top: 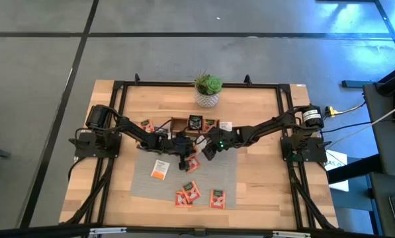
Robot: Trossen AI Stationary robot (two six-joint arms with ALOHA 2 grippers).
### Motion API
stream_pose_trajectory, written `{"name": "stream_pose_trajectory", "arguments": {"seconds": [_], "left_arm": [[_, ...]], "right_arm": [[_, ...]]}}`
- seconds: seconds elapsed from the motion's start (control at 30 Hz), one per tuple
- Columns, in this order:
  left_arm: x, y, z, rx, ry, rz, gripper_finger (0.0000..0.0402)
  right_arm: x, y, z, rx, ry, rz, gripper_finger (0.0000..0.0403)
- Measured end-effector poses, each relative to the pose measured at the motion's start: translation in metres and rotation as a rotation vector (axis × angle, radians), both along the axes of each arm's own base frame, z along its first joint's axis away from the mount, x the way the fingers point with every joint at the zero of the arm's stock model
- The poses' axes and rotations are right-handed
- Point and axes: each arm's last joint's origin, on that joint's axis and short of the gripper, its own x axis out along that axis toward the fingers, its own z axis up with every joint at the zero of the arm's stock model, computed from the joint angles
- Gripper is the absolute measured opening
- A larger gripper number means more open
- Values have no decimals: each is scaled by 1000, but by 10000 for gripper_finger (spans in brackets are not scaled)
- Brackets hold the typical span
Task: Pick & Place Tea
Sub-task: Put the white tea bag into the left section of the wooden organizer
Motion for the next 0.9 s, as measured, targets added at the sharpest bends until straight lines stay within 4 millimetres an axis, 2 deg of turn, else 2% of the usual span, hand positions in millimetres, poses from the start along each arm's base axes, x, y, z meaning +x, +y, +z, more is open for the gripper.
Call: {"name": "stream_pose_trajectory", "arguments": {"seconds": [0.2,0.73,0.9], "left_arm": [[0,0,0,-2,1,-2,2],[0,0,0,-2,0,-4,2],[0,0,0,-1,1,-5,2]], "right_arm": [[1,-5,1,-68,-19,-75,249],[4,-4,5,-32,-63,-31,244],[4,-3,4,4,-62,-5,219]]}}
